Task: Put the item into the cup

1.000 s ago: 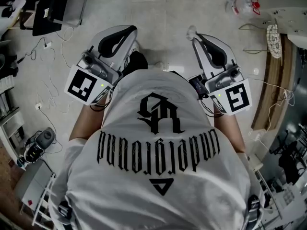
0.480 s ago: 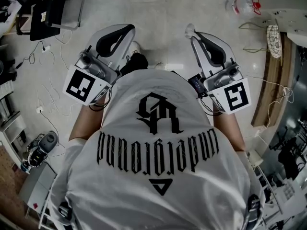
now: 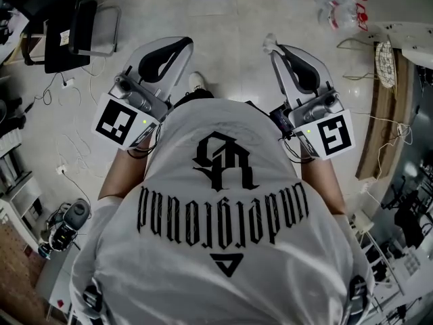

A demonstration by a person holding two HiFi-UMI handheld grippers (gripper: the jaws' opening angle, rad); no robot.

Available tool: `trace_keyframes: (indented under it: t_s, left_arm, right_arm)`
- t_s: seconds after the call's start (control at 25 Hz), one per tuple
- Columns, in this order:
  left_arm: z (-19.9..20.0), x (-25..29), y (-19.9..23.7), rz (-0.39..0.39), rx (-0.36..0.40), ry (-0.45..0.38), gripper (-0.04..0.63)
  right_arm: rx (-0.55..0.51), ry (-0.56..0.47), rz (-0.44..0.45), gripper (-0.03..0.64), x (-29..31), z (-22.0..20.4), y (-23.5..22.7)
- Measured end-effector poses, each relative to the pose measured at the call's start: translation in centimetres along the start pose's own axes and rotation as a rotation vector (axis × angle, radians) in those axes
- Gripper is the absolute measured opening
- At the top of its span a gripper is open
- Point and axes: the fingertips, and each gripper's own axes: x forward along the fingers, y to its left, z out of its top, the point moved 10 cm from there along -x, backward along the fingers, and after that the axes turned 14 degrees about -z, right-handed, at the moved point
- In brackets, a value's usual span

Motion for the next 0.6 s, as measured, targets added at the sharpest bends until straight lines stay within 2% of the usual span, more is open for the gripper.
trace_keyframes:
  t_s: [0.36,0.6]
  left_arm:
    - [0.6,-3.0,5.0,-0.03,-0.01,-0.005,0.014]
    - [0.2,-3.3,6.6,-0.021,-0.022,0.002,0.014]
  right_arm:
    - [0.001,0.01,-0.024,0.028,5.0,1.7,2.5]
    - [0.012,0.01,-0.011,0.028,6.9,1.4,2.0]
